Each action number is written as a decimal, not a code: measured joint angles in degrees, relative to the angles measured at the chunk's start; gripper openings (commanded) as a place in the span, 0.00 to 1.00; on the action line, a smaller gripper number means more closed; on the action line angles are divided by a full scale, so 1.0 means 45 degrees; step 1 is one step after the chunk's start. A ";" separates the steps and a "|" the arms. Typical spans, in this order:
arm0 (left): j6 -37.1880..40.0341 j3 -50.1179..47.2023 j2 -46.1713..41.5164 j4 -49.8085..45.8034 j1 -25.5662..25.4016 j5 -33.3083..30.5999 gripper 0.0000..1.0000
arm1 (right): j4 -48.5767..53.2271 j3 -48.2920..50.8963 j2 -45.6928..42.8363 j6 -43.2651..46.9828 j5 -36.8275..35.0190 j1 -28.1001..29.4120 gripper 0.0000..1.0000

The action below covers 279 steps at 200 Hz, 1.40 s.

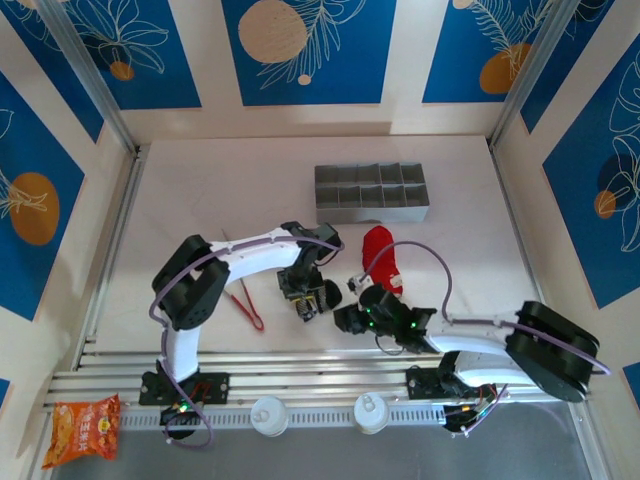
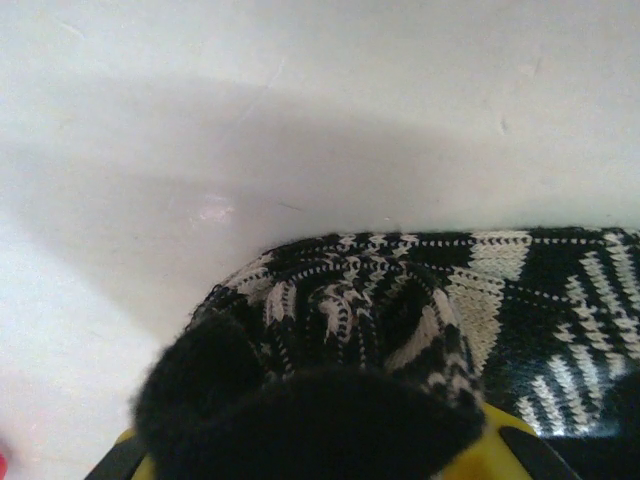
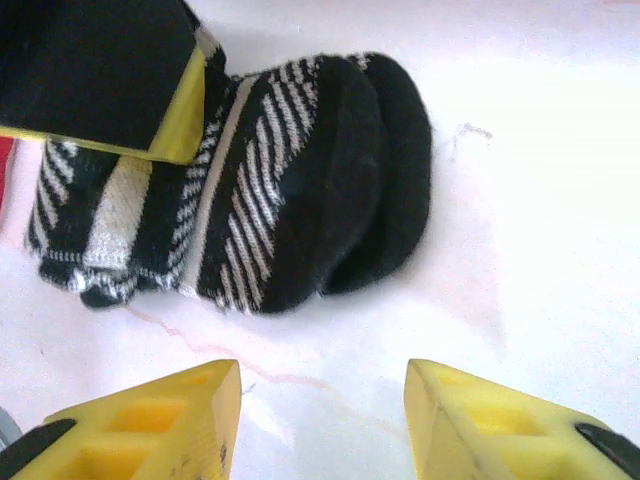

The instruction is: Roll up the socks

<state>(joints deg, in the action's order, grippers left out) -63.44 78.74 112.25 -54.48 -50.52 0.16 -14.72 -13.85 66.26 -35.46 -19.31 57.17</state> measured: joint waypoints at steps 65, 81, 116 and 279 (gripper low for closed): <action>-0.0272 0.1545 0.1253 -0.2045 -0.0393 -0.0505 0.00 | 0.0151 -0.0549 0.1064 0.0185 -0.1938 0.1967 0.52; -0.0364 0.1938 0.1554 -0.2477 -0.0408 -0.0510 0.00 | -0.0131 -0.1166 0.1826 0.0044 -0.2375 0.2259 0.53; -0.0607 0.2268 0.1875 -0.2963 -0.0423 -0.0481 0.01 | -0.1035 -0.2302 0.3055 -0.0651 -0.2924 0.2764 0.57; -0.0461 0.2982 0.2472 -0.3861 -0.0257 -0.0471 0.00 | 0.1545 -0.4435 0.3395 -0.4784 -0.2229 0.2395 0.64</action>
<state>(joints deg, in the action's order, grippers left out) -65.52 92.16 123.37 -71.85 -51.68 -1.96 -7.77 -33.80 81.54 -56.99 -29.34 67.94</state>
